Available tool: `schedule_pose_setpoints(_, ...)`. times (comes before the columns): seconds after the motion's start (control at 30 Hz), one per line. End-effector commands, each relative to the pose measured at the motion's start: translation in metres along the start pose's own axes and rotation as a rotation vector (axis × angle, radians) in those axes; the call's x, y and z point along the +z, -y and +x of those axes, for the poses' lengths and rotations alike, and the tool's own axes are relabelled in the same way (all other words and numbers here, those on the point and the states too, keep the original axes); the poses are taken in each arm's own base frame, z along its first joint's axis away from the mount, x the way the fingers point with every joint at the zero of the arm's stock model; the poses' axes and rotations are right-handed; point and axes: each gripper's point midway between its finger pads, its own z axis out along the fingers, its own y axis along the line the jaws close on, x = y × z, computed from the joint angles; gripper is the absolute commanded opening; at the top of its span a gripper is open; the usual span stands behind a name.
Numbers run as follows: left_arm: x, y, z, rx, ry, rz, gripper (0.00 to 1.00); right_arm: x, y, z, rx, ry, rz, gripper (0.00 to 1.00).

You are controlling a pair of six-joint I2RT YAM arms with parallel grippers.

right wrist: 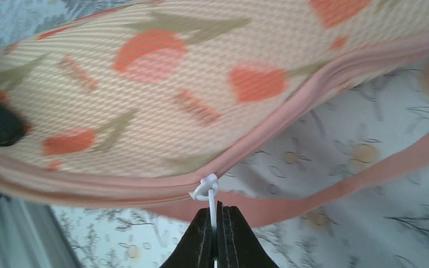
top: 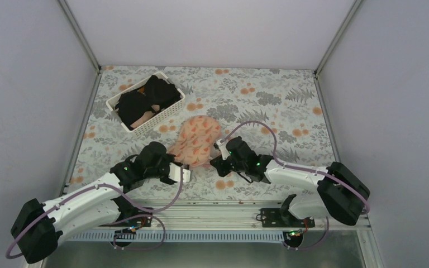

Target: Unzip the laundry bag and remove the bra

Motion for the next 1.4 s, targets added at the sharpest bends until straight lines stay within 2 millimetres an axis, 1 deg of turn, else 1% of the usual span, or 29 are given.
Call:
schedule_pose_setpoints(0.0, -0.005, 0.013, 0.003, 0.048, -0.008, 0.058, 0.02, -0.011, 0.034, 0.004, 0.032, 0.006, 0.087, 0.04)
schedule_pose_setpoints(0.1, -0.005, 0.011, 0.003, 0.039, -0.006, 0.045, 0.02, -0.017, 0.042, -0.001, 0.044, 0.021, 0.092, 0.04)
schedule_pose_setpoints(0.2, -0.002, 0.004, 0.012, 0.003, -0.031, -0.005, 0.02, -0.019, 0.039, -0.003, 0.039, 0.022, 0.075, 0.04)
schedule_pose_setpoints(0.27, -0.001, 0.001, 0.014, -0.016, -0.034, -0.023, 0.03, -0.016, 0.036, 0.0, 0.043, 0.006, 0.069, 0.04)
schedule_pose_setpoints(0.3, -0.001, 0.002, 0.013, -0.024, -0.028, -0.019, 0.17, -0.014, 0.033, 0.001, 0.044, -0.001, 0.062, 0.04)
schedule_pose_setpoints(0.37, -0.003, 0.01, 0.007, -0.019, 0.004, 0.028, 0.49, -0.008, 0.022, 0.004, 0.044, -0.01, 0.027, 0.04)
schedule_pose_setpoints(0.4, -0.005, 0.014, 0.003, -0.015, 0.024, 0.057, 0.57, -0.006, 0.012, 0.004, 0.038, -0.01, -0.004, 0.04)
schedule_pose_setpoints(0.43, -0.007, 0.017, -0.002, -0.014, 0.043, 0.081, 0.63, -0.004, 0.003, 0.003, 0.031, -0.005, -0.032, 0.04)
schedule_pose_setpoints(0.5, -0.011, 0.02, -0.01, -0.005, 0.072, 0.119, 0.68, -0.001, -0.016, 0.0, 0.02, 0.006, -0.078, 0.04)
schedule_pose_setpoints(0.6, -0.016, 0.013, -0.023, -0.025, 0.109, 0.117, 0.69, 0.005, -0.041, -0.007, 0.006, 0.02, -0.134, 0.04)
schedule_pose_setpoints(0.67, -0.016, 0.01, -0.027, -0.062, 0.122, 0.114, 0.68, 0.007, -0.056, -0.015, -0.005, 0.034, -0.166, 0.04)
schedule_pose_setpoints(0.77, -0.015, 0.012, -0.029, -0.121, 0.132, 0.124, 0.67, 0.008, -0.074, -0.027, -0.009, 0.059, -0.208, 0.04)
schedule_pose_setpoints(0.87, -0.014, 0.016, -0.025, -0.141, 0.124, 0.13, 0.65, 0.009, -0.085, -0.035, -0.01, 0.074, -0.229, 0.04)
schedule_pose_setpoints(1.0, -0.009, 0.001, -0.011, -0.138, 0.059, 0.034, 0.56, 0.009, -0.087, -0.036, -0.025, 0.073, -0.226, 0.04)
schedule_pose_setpoints(1.13, -0.006, -0.011, -0.002, -0.097, 0.018, -0.041, 0.42, 0.008, -0.088, -0.035, -0.035, 0.069, -0.219, 0.04)
schedule_pose_setpoints(1.3, -0.005, -0.013, -0.001, -0.092, 0.017, -0.057, 0.4, 0.005, -0.089, -0.036, -0.037, 0.076, -0.225, 0.04)
schedule_pose_setpoints(1.37, -0.004, -0.015, 0.001, -0.092, 0.007, -0.068, 0.37, 0.005, -0.09, -0.037, -0.04, 0.076, -0.228, 0.04)
